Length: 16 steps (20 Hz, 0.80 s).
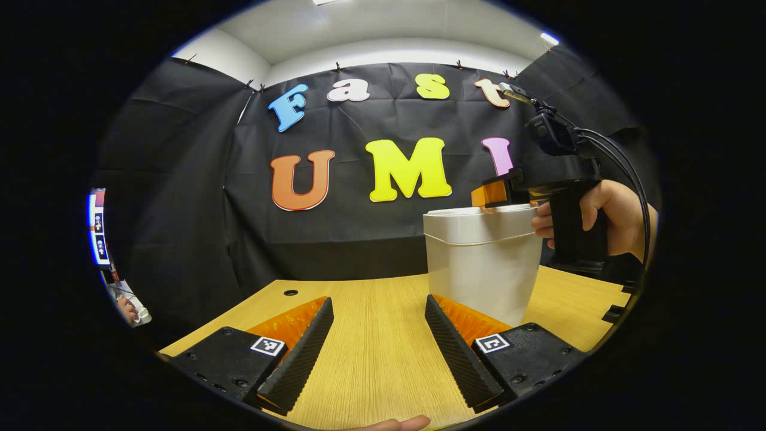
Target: Press the lid of the desktop garbage bin to open it, pick up the crumpled paper on the desktop and throw it into the bin, then pick up the pop can on the desktop and drop it into the bin, and finally close the garbage bin lid.
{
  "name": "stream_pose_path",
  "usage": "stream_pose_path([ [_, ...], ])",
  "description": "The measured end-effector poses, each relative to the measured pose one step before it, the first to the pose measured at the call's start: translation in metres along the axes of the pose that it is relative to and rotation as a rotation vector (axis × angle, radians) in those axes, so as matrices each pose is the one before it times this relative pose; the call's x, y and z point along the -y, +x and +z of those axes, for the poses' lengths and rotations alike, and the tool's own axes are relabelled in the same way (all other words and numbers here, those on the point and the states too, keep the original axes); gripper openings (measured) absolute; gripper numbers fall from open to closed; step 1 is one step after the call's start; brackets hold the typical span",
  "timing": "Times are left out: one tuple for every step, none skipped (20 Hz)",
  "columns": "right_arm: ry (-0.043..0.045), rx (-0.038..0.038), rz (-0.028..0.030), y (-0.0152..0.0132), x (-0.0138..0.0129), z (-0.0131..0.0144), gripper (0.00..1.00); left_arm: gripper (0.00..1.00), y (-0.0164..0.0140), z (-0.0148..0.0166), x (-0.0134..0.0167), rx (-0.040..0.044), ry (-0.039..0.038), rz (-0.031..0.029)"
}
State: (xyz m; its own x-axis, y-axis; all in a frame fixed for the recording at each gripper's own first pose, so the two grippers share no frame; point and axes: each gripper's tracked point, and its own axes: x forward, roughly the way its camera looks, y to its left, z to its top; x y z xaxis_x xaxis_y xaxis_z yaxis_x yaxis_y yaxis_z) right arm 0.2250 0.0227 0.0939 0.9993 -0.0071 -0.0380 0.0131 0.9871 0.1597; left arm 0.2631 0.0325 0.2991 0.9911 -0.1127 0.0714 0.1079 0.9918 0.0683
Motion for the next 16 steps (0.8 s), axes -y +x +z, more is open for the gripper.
stream_pose_path([
  [-0.00129,-0.01182,0.00316,-0.00175,0.00278,0.00032,0.97,0.99,-0.00017,-0.00130,0.00165,-0.00596,0.00112,-0.00959],
  [-0.00308,-0.00065,-0.00556,-0.00201,0.00318,0.00212,0.99,0.99,-0.00123,-0.00210,0.00262,-0.00687,-0.00215,-0.01402],
  [0.00106,-0.01081,-0.01117,-0.00154,0.00422,0.00013,0.96,0.99,-0.00120,0.00025,0.00226,0.00063,-0.00599,-0.01126],
  [-0.00164,-0.00872,-0.00515,-0.00202,0.00201,-0.00072,0.96,0.99,0.00094,0.00107,0.00357,0.00465,-0.00721,-0.00953],
  [0.00136,-0.00547,-0.00778,-0.00284,0.00270,0.00030,0.96,0.99,0.00121,-0.00054,0.00256,-0.00087,-0.00561,-0.00446],
  [0.00005,-0.00493,-0.00775,-0.00316,0.00267,-0.00105,0.99,0.99,0.00028,0.00011,0.00095,-0.00032,-0.00165,-0.00165],
  [0.00149,-0.00152,-0.00396,-0.00341,0.00110,-0.00059,0.96,0.99,0.00044,0.00018,0.00020,0.00056,0.00226,-0.00035],
  [-0.00218,0.00142,-0.00756,-0.00342,0.00084,-0.00056,0.96,0.99,0.00024,-0.00081,-0.00105,-0.00337,0.00049,0.00098],
  [-0.00399,0.00163,-0.01067,-0.00247,0.00053,-0.00072,0.96,0.99,0.00013,-0.00112,-0.00067,-0.00432,-0.00067,-0.00075],
  [-0.00258,0.00200,-0.01193,-0.00371,0.00061,-0.00033,0.97,0.99,-0.00051,-0.00026,-0.00001,-0.00303,-0.00311,-0.00104],
  [0.00164,-0.00243,-0.01629,-0.00227,0.00059,-0.00160,0.97,0.99,-0.00018,-0.00097,0.00136,-0.00480,-0.00452,-0.00320],
  [0.00152,-0.00323,-0.01817,-0.00273,0.00077,-0.00086,0.97,0.99,-0.00111,-0.00077,0.00153,-0.00432,-0.00317,-0.00287],
  [0.00368,-0.00544,-0.01684,-0.00111,-0.00055,0.00021,0.98,0.99,-0.00051,-0.00002,0.00122,-0.00187,0.00118,-0.00213],
  [-0.00531,-0.01756,-0.01112,0.00019,-0.00048,-0.00403,0.97,0.99,0.00003,-0.00019,0.00088,-0.00179,0.00356,-0.00224],
  [0.00486,-0.01620,-0.00404,0.00018,-0.00030,-0.00261,0.97,0.99,-0.00104,-0.00013,0.00100,-0.00278,0.00293,-0.00242],
  [0.01342,-0.01326,-0.00452,-0.00017,-0.00002,-0.00343,1.00,0.99,0.00012,0.00077,0.00057,0.00100,0.00077,-0.00337],
])
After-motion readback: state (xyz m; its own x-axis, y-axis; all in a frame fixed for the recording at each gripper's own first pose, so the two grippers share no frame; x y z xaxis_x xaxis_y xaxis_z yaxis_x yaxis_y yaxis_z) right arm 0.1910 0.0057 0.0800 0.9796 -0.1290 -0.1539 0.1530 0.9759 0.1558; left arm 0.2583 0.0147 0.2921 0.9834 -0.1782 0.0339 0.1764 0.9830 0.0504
